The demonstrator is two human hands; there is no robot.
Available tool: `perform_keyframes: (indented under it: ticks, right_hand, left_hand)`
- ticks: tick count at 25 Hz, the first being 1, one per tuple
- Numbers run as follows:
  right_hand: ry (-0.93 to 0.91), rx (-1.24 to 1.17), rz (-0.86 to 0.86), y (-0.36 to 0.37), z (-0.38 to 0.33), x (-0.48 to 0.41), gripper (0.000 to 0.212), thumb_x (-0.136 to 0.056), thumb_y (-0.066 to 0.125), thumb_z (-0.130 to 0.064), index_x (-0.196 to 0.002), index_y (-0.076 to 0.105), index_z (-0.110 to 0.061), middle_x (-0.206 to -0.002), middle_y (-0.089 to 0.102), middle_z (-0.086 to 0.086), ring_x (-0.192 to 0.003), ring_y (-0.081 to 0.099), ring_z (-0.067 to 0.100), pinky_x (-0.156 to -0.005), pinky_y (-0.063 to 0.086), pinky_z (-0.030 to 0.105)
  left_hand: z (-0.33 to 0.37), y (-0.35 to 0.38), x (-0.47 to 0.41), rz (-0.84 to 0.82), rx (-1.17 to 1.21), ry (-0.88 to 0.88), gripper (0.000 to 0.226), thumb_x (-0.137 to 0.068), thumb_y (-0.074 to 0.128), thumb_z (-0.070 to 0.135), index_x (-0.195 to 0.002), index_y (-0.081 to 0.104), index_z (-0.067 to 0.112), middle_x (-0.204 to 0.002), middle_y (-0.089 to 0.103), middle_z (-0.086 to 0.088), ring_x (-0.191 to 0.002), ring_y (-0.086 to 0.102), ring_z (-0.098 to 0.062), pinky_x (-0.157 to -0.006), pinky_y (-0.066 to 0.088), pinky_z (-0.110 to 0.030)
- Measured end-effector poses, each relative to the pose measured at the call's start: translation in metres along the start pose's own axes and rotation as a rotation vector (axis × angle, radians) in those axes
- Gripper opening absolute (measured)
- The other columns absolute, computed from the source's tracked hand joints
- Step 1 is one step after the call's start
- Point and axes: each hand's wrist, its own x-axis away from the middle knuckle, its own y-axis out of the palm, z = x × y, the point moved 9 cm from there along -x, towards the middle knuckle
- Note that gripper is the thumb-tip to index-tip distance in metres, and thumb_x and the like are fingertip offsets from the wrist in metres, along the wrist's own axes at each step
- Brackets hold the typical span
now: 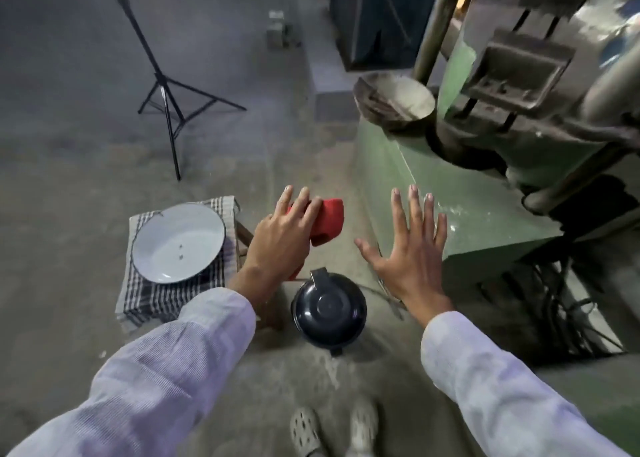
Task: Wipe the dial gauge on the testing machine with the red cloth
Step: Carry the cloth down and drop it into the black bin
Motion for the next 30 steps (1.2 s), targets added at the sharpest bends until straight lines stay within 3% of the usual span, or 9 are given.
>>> perform_keyframes:
  ticks: [1, 3, 7, 14, 21, 26, 28, 30]
  right_hand:
    - [0.018, 0.011, -0.036, 0.019, 0.007, 0.005, 0.104, -0.09, 0.037, -0.083, -0.173, 0.008, -0.027, -0.183, 0.002, 0.009, -0.169, -0.001, 0.036, -0.136, 0.003, 0.062]
    - [0.047, 0.041, -0.121, 0.052, 0.02, 0.017, 0.104, -0.091, 0.04, -0.082, -0.173, 0.008, -0.028, -0.183, 0.002, 0.007, -0.169, -0.001, 0.036, -0.135, 0.001, 0.06]
    - [0.058, 0.068, -0.233, 0.095, 0.041, 0.033, 0.101, -0.097, 0.055, -0.074, -0.173, 0.009, -0.026, -0.183, 0.003, 0.007, -0.17, 0.0, 0.034, -0.135, 0.003, 0.06]
    - [0.079, 0.199, -0.479, 0.19, 0.102, 0.055, 0.107, -0.086, 0.019, -0.086, -0.173, 0.003, -0.026, -0.183, 0.001, 0.008, -0.17, 0.0, 0.033, -0.137, 0.006, 0.058]
    - [0.062, 0.144, -0.511, 0.259, 0.105, 0.05, 0.099, -0.094, 0.031, -0.082, -0.173, 0.008, -0.027, -0.183, 0.005, 0.007, -0.17, 0.003, 0.031, -0.137, 0.006, 0.056]
    - [0.087, 0.15, -0.544, 0.288, 0.106, 0.051, 0.094, -0.101, 0.037, -0.077, -0.173, 0.006, -0.026, -0.183, 0.005, 0.008, -0.17, 0.002, 0.031, -0.137, 0.007, 0.055]
    - [0.098, 0.153, -0.552, 0.293, 0.109, 0.052, 0.095, -0.101, 0.039, -0.077, -0.174, 0.006, -0.026, -0.183, 0.004, 0.007, -0.17, 0.002, 0.03, -0.137, 0.006, 0.055]
    - [0.108, 0.155, -0.549, 0.294, 0.112, 0.053, 0.095, -0.1, 0.04, -0.077, -0.174, 0.007, -0.026, -0.183, 0.004, 0.007, -0.17, 0.001, 0.029, -0.137, 0.005, 0.055]
  left_hand:
    - [-0.004, 0.026, 0.007, -0.051, 0.017, -0.012, 0.059, -0.087, 0.056, 0.005, -0.145, 0.053, 0.013, -0.153, 0.054, -0.013, -0.141, 0.052, -0.04, -0.071, 0.065, -0.053]
    - [-0.007, 0.076, 0.024, -0.191, 0.088, -0.037, 0.053, -0.09, 0.042, 0.015, -0.141, 0.054, 0.015, -0.148, 0.056, -0.011, -0.136, 0.054, -0.037, -0.072, 0.063, -0.054]
    - [-0.012, 0.143, 0.059, -0.359, 0.138, -0.14, 0.045, -0.097, 0.06, 0.02, -0.141, 0.053, 0.022, -0.145, 0.055, -0.005, -0.135, 0.052, -0.03, -0.074, 0.062, -0.049]
    - [0.002, 0.241, 0.084, -0.549, 0.211, -0.205, 0.051, -0.102, 0.055, 0.019, -0.152, 0.045, 0.024, -0.155, 0.048, -0.004, -0.144, 0.043, -0.03, -0.08, 0.061, -0.05]
    - [0.017, 0.31, 0.091, -0.657, 0.258, -0.2, 0.056, -0.097, 0.053, 0.006, -0.151, 0.049, 0.02, -0.152, 0.05, -0.008, -0.142, 0.044, -0.032, -0.076, 0.06, -0.051]
    - [0.031, 0.339, 0.083, -0.678, 0.271, -0.14, 0.057, -0.099, 0.051, 0.008, -0.155, 0.043, 0.017, -0.156, 0.046, -0.011, -0.146, 0.04, -0.034, -0.077, 0.058, -0.051]
    - [0.037, 0.346, 0.071, -0.661, 0.265, -0.101, 0.06, -0.099, 0.052, 0.007, -0.157, 0.039, 0.014, -0.158, 0.042, -0.014, -0.148, 0.038, -0.036, -0.085, 0.059, -0.053]
    - [0.042, 0.349, 0.059, -0.626, 0.245, -0.057, 0.071, -0.093, 0.057, 0.004, -0.16, 0.032, 0.011, -0.165, 0.034, -0.016, -0.152, 0.033, -0.037, -0.102, 0.052, -0.051]
